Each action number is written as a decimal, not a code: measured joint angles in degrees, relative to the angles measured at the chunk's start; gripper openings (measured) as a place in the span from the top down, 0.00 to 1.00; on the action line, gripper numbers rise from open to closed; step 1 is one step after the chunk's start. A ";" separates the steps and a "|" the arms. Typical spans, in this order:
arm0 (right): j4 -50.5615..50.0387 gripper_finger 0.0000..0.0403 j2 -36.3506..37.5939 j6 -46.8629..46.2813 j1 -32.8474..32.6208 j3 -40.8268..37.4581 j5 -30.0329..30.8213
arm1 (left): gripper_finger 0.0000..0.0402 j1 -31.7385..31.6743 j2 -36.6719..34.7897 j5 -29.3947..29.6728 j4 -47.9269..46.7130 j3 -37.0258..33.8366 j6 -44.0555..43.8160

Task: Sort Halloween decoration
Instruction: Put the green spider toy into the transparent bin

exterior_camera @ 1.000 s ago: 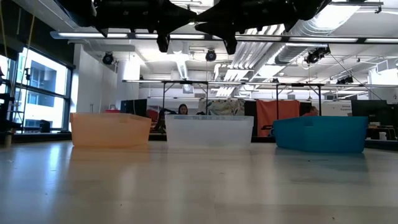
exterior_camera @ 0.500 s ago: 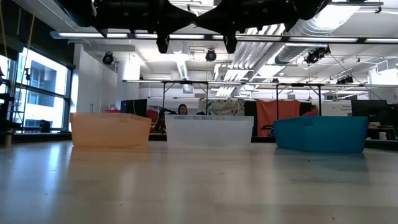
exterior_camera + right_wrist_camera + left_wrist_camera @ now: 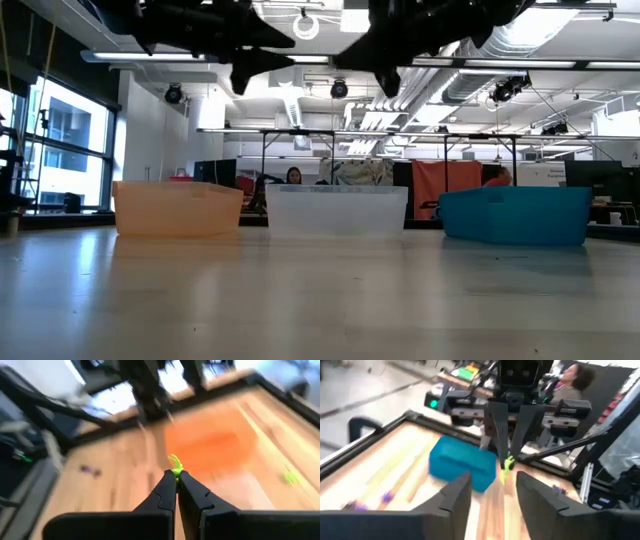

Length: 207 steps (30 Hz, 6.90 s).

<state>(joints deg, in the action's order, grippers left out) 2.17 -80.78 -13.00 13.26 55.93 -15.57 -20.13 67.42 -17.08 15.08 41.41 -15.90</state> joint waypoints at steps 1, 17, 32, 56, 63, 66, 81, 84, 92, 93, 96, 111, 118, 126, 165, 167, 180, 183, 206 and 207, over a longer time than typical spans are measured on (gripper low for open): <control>-2.95 1.00 -0.07 -0.36 -0.06 0.14 1.11 | 0.60 -0.46 -1.06 0.02 -2.31 0.00 -0.18; -26.50 1.00 -22.18 6.83 1.11 13.85 10.53 | 0.56 -1.60 -5.72 2.50 -4.59 -2.27 2.10; -25.60 0.98 -23.20 5.76 1.27 13.72 10.84 | 0.56 -2.41 -5.70 2.50 -6.61 -2.27 7.06; -31.63 0.56 -16.16 8.21 3.05 17.33 6.02 | 0.56 -4.10 -11.07 2.31 -12.15 -2.21 7.16; -34.66 0.56 -6.59 11.74 3.20 17.02 5.74 | 0.56 -5.78 -13.05 2.84 -9.94 -2.16 3.79; -36.22 0.56 -3.01 12.05 2.88 17.02 5.53 | 0.56 -5.59 -12.08 2.55 -6.35 -2.14 2.57; -44.28 0.56 8.03 -2.41 0.25 16.99 7.22 | 0.56 -5.52 -10.80 1.55 -4.47 -2.19 -0.26; -44.91 0.56 4.74 -4.82 1.91 16.97 10.94 | 0.56 -5.52 -10.51 1.67 -4.63 -2.19 -1.74; -46.19 0.56 -4.14 -7.32 6.14 16.91 0.39 | 0.56 -5.02 -10.01 2.19 -4.94 -2.25 -1.57; -46.55 0.56 -4.37 -6.97 5.81 16.91 0.06 | 0.56 -4.94 -10.01 2.33 -4.94 -2.25 -1.55; -47.31 0.56 -4.23 -4.19 4.39 16.91 2.73 | 0.56 -4.90 -10.01 2.33 -4.54 -2.25 -1.59; -43.95 0.56 7.86 -8.80 3.25 5.32 9.41 | 0.60 -5.76 7.89 10.27 -22.79 12.77 -1.19; -34.35 0.56 10.08 -21.16 0.79 -2.70 8.26 | 0.66 -11.86 27.54 12.87 -45.25 30.05 9.15; -24.88 0.56 10.06 -28.55 -3.05 -5.63 8.31 | 0.67 -14.96 44.28 11.39 -52.90 40.49 14.12; -20.72 0.56 10.04 -30.54 -4.04 -5.63 13.06 | 1.00 -20.54 36.49 6.79 -51.97 41.03 26.65; -20.70 0.56 10.04 -29.75 -4.04 -5.63 13.70 | 1.00 -20.34 33.76 4.59 -50.40 41.03 25.92; -14.72 0.56 10.02 -21.16 -4.04 -5.63 11.08 | 1.00 -10.76 8.64 -4.48 -20.01 16.52 11.01; -12.46 0.56 10.02 -18.84 -4.04 -5.61 9.78 | 1.00 -6.54 3.14 -3.77 -11.39 8.20 6.85; -7.78 0.56 14.79 -11.83 -3.87 -5.54 8.28 | 1.00 5.48 2.16 6.64 -1.54 -0.55 6.04; -7.54 0.56 14.56 -10.85 -3.87 -5.54 8.28 | 1.00 5.48 2.16 6.64 -1.61 -0.55 6.31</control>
<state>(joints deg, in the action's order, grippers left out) -5.37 -66.22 -23.85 9.39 50.39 -7.29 -14.66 69.58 -10.44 13.48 40.86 -9.59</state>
